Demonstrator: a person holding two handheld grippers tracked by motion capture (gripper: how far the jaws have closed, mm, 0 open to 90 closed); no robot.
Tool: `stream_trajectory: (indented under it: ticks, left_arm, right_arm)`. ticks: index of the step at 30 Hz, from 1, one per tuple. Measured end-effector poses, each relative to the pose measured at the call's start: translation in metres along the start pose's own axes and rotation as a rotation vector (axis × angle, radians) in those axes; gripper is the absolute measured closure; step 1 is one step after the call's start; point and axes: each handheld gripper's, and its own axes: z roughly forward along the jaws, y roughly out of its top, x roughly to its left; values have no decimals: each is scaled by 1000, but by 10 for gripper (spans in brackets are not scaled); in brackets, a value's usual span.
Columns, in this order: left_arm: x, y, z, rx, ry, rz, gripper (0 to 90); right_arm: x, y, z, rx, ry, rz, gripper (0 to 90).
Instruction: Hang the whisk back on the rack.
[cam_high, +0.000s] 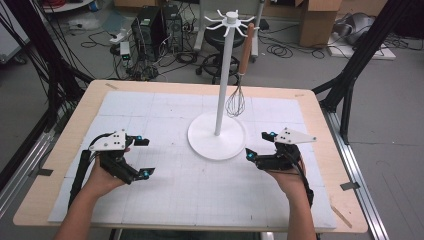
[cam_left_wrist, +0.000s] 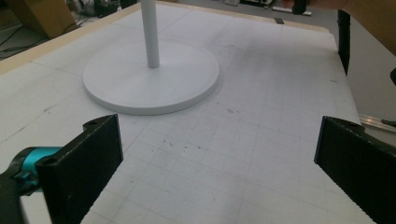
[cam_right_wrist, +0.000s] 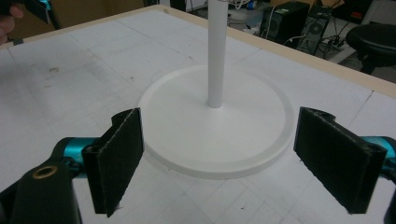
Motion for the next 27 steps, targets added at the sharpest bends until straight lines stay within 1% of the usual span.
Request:
stream_trajectory:
  ticks: [9,15,18,22,27]
  left_arm:
    - [1,-1,1,1,2,-2,16]
    - [2,-1,1,-3,-2,-4,16]
    - [1,-1,1,1,-2,0,16]
    - [1,-1,0,-6,-2,-1,16]
    - [1,-1,0,-2,0,-1,16]
  right_arm:
    - [-1,0,-1,-9,4,1,151]
    - [0,0,-2,-1,-2,3,151]
    - [0,0,-2,-6,-2,1,151]
    - [0,0,-1,2,0,2,151]
    - [0,0,-1,2,4,2,151]
